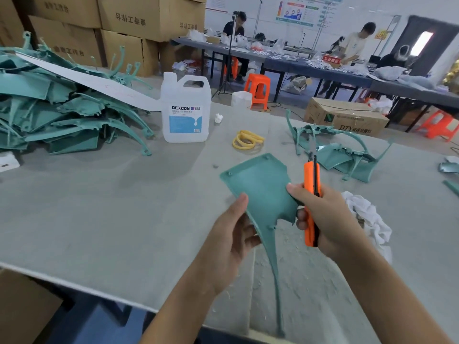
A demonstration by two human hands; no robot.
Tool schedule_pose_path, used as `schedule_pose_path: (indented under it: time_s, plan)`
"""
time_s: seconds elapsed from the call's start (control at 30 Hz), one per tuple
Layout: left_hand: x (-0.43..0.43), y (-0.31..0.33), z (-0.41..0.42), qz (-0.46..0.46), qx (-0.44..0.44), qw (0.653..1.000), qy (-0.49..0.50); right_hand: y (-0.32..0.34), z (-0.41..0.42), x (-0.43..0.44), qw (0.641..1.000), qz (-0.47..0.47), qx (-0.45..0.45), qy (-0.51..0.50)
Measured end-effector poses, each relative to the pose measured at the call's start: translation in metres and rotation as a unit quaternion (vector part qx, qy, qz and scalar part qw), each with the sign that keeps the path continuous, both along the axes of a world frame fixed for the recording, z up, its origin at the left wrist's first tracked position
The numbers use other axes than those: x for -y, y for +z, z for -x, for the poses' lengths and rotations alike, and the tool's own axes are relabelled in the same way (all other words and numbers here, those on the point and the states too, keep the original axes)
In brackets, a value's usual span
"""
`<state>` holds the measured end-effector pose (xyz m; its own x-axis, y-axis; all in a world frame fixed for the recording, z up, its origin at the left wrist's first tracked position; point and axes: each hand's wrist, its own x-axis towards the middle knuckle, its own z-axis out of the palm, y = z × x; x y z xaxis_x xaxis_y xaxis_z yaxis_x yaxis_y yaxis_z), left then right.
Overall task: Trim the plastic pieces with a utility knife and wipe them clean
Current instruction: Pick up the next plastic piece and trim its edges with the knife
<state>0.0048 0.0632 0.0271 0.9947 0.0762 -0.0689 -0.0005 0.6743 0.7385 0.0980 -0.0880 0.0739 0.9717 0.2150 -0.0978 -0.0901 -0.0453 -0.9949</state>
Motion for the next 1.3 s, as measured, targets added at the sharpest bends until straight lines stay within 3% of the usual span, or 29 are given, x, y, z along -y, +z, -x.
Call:
schedule_pose_path:
  time_s: [0.07,0.17,0.3,0.4,0.47,0.53,0.67,0.73,0.8,1.0,1.3]
  plan:
    - [-0.004,0.021,0.002,-0.005,0.024,1.000,0.002,-0.002,0.015,-0.004,0.999,-0.035,-0.008,0.014]
    - [-0.007,0.040,0.006,-0.042,-0.005,0.999,0.033,-0.007,0.033,-0.008,0.998,-0.054,-0.009,0.035]
    - [-0.008,0.041,0.012,-0.085,-0.050,0.993,0.065,-0.007,0.037,-0.001,0.995,0.083,0.050,0.018]
    - [0.000,0.038,0.019,-0.174,-0.068,0.980,0.062,-0.008,0.040,0.009,0.971,0.193,0.142,0.006]
    - [0.006,0.034,0.023,-0.255,-0.068,0.962,0.075,-0.013,0.049,0.010,0.961,0.199,0.190,0.025]
    - [0.008,0.028,0.025,-0.364,-0.065,0.925,0.085,-0.023,0.057,0.010,0.959,0.188,0.210,0.031]
    - [-0.003,0.021,0.020,-0.585,-0.118,0.802,0.040,-0.045,0.064,0.011,0.963,0.193,0.186,0.023]
    - [-0.005,0.019,0.014,-0.650,-0.160,0.743,0.006,-0.055,0.065,0.010,0.967,0.190,0.168,0.036]
    - [-0.006,0.014,0.008,-0.675,-0.183,0.715,-0.017,-0.065,0.067,0.006,0.968,0.188,0.157,0.045]
    - [-0.005,0.009,-0.002,-0.690,-0.192,0.697,-0.033,-0.077,0.066,-0.004,0.976,0.148,0.153,0.045]
    - [-0.012,-0.001,-0.004,-0.664,-0.197,0.721,-0.015,-0.096,0.060,-0.016,0.984,0.137,0.105,0.042]
